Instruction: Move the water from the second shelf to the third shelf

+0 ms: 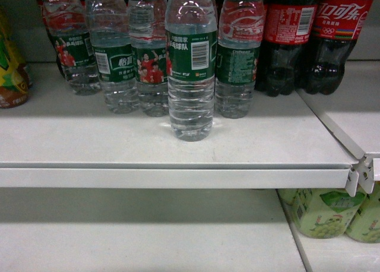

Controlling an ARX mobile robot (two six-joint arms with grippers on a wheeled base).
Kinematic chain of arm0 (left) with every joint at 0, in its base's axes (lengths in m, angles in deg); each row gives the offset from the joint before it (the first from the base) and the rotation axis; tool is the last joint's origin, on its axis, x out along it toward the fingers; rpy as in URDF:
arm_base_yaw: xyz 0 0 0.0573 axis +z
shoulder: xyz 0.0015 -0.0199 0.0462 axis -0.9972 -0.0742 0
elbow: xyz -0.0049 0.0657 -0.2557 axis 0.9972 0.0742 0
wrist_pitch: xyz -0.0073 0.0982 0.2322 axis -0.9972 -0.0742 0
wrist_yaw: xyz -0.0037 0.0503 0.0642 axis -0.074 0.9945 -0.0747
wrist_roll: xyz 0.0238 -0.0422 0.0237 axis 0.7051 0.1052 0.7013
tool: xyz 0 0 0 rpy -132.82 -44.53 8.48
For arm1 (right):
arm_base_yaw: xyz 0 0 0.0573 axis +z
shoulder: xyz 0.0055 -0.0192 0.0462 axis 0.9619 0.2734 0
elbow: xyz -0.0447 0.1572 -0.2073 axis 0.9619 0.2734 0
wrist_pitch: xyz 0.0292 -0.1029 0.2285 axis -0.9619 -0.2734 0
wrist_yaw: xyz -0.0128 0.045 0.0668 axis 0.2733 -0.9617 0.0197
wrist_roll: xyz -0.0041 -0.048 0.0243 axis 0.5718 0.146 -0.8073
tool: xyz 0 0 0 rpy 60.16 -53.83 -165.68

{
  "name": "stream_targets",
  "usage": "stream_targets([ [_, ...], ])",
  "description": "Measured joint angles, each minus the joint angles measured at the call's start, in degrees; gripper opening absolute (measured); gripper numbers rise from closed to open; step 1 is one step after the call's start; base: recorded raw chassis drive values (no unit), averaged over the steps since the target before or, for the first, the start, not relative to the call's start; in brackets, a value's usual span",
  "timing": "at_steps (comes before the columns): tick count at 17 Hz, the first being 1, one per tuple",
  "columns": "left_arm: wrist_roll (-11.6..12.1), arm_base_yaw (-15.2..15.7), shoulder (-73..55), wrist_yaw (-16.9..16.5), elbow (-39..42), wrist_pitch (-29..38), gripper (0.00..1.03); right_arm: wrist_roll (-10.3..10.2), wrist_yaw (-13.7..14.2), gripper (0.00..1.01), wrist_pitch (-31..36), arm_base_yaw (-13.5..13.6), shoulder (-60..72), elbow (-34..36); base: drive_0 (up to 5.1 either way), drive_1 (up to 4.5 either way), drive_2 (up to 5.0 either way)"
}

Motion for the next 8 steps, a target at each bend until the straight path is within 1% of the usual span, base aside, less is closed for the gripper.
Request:
stream_targets([
  [8, 0.00, 0.00, 0.00, 0.00, 0.00, 0.00, 0.98, 0.02, 0.00, 0.98, -0.02, 0.00, 0.00, 0.00, 0.0, 0.00, 0.0],
])
